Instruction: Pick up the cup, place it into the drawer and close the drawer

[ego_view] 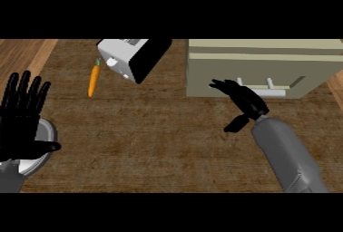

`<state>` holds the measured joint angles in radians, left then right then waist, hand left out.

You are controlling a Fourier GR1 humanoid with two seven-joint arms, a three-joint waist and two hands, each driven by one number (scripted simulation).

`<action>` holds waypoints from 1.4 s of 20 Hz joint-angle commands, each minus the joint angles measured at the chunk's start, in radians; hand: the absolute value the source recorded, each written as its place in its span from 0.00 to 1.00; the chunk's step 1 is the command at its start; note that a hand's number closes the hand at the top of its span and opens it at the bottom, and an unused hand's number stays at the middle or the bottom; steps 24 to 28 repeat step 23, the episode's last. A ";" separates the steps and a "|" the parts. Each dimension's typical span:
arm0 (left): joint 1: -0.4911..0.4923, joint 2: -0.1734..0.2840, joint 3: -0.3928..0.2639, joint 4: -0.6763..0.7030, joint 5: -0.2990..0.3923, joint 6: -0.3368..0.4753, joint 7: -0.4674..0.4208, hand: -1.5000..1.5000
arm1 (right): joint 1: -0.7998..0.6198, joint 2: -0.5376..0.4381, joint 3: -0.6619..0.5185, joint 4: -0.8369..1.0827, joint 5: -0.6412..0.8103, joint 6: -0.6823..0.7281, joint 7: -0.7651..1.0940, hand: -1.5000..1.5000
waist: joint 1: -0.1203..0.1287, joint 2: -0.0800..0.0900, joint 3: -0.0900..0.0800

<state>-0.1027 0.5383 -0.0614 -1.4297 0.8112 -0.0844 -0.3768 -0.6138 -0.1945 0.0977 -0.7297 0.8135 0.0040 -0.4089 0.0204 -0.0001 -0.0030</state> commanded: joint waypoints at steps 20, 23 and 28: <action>-0.049 -0.058 -0.001 0.013 -0.054 -0.024 0.025 0.00 | -0.392 -0.162 -0.171 0.561 -0.030 0.052 -0.172 0.00 | 0.066 0.037 0.007; -0.014 -0.056 -0.003 0.045 -0.081 -0.059 -0.016 0.00 | -0.406 -0.177 -0.176 0.571 -0.033 0.063 -0.180 0.00 | 0.069 0.039 0.006; -0.014 -0.056 -0.003 0.045 -0.081 -0.059 -0.016 0.00 | -0.406 -0.177 -0.176 0.571 -0.033 0.063 -0.180 0.00 | 0.069 0.039 0.006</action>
